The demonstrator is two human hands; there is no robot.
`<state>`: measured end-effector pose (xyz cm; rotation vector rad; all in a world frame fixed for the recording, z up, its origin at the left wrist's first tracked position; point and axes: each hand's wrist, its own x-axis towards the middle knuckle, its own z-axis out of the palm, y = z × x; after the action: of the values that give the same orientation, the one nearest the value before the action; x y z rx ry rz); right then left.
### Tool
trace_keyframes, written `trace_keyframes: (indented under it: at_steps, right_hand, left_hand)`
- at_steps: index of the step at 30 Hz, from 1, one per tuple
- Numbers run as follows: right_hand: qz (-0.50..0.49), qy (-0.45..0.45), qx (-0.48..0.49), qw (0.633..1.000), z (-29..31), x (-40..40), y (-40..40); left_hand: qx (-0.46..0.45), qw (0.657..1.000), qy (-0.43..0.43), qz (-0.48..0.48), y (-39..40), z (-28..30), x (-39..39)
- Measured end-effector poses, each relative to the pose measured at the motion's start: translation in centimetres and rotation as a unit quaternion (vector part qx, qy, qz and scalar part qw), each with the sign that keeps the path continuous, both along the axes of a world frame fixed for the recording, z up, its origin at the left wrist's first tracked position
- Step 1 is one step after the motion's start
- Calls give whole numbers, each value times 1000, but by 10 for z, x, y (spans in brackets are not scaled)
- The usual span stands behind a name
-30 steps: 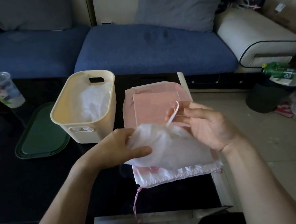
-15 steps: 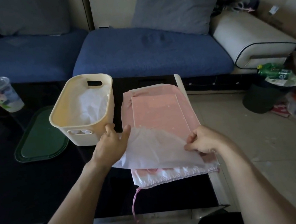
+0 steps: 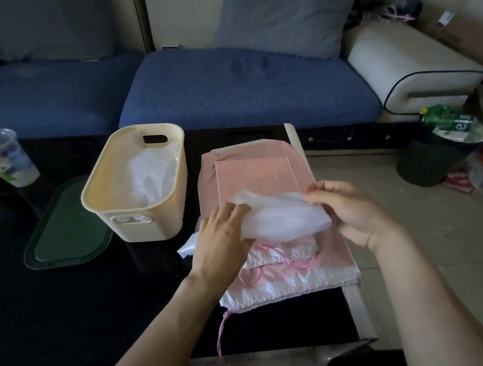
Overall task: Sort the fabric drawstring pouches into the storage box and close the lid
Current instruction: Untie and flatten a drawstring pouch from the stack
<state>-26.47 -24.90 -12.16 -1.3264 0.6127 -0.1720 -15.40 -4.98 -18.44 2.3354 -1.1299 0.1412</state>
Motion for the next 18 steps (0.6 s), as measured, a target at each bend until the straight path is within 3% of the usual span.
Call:
trace_keyframes:
  at_steps: [3,5,9,13,18]
  right_hand:
    - [-24,-155,79,984,3,0,0]
    - [-47,-221,40,973,0,2,-3]
    - [-48,-171,-129,976,-11,7,-1]
    - [54,-166,-66,982,-13,20,24]
    - [22,-106,-33,994,-3,38,50]
  left_hand:
    - [-84,996,36,23,4,7,6]
    - [-114,990,69,51,9,16,10]
    - [-96,969,219,67,22,45,18]
    - [-97,931,352,-8,39,70,22]
    - [-98,939,329,28,58,79,30]
